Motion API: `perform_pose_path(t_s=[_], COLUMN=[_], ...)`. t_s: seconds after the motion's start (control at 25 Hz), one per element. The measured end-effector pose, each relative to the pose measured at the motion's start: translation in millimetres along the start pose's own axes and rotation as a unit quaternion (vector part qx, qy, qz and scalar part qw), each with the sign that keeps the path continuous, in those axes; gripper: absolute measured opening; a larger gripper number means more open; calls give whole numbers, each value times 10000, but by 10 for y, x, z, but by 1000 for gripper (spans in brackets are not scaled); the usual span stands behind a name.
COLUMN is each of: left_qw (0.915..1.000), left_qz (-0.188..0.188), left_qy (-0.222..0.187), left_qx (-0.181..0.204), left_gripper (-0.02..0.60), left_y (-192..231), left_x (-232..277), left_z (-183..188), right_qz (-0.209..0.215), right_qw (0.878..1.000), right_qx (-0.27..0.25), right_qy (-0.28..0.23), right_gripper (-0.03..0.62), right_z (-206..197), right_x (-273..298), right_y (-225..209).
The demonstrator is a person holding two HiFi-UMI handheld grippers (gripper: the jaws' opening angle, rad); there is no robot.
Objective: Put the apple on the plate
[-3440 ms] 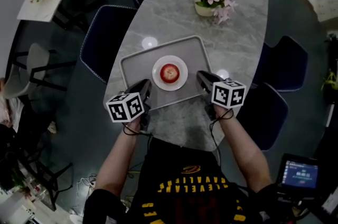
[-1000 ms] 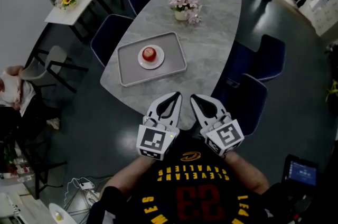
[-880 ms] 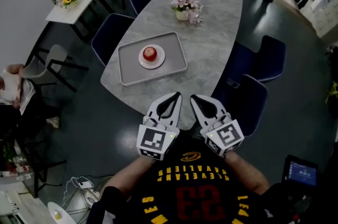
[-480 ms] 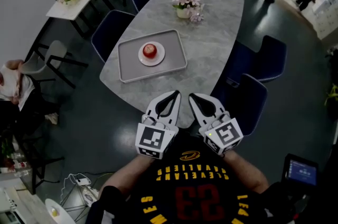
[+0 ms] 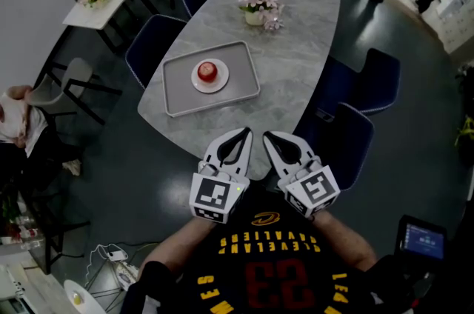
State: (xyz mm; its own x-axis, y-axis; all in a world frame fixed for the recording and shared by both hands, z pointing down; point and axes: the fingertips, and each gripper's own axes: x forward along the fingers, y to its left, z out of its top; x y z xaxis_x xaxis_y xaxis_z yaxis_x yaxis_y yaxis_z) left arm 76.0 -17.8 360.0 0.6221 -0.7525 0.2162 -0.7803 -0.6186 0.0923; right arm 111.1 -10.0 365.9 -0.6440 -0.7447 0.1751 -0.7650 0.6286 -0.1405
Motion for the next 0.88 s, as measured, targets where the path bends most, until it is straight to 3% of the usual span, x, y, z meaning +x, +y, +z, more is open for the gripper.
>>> perform_pose_path(t_s=[0.88], left_qw=[10000], left_qz=[10], left_qy=[44], left_qx=[16], left_gripper=[0], left_y=[6], left_x=[32], left_z=[-14], right_qz=[-4], right_qw=[10000], right_qx=[50], right_qy=[-64], right_gripper=[6], right_z=[17], right_x=[16], right_y=[-30])
